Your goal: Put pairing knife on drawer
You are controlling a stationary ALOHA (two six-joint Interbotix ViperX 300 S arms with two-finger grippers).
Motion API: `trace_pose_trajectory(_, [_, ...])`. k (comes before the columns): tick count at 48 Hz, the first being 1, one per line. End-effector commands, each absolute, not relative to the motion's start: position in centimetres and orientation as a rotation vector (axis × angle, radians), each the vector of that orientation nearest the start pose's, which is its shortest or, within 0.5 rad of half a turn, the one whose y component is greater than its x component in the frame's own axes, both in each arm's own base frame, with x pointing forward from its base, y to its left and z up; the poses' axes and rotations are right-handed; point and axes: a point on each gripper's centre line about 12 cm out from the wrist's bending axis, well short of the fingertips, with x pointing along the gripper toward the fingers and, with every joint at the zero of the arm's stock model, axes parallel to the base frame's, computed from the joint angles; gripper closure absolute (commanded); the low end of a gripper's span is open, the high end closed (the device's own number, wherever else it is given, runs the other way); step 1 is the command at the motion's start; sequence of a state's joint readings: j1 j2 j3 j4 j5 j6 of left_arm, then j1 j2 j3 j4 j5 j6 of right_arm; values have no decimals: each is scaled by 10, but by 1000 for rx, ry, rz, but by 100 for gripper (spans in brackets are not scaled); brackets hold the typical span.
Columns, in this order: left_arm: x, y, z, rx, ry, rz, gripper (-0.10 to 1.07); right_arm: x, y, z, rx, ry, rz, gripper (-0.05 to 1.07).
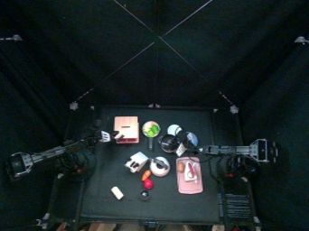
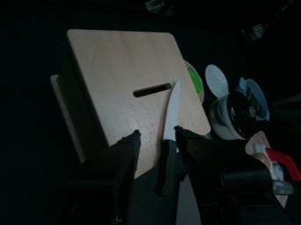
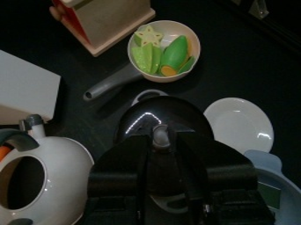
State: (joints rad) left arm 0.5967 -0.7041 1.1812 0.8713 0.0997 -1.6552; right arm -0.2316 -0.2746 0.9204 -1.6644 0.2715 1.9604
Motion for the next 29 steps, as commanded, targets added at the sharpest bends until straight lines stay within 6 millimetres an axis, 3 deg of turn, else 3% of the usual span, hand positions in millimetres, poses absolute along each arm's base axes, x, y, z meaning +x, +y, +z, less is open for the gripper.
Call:
trace_pose_trajectory(1, [180,133,205,-871,225,821,21,296,-104,195,264,519,-574,38])
trace_pose_trajectory(19, [182,131,205,-874,220,796,21,297,-104,196,263,519,-572,38])
trace_pose_trajectory(29, [182,130,215,-869,184,779,21,297,-104,196,263,519,-570,38])
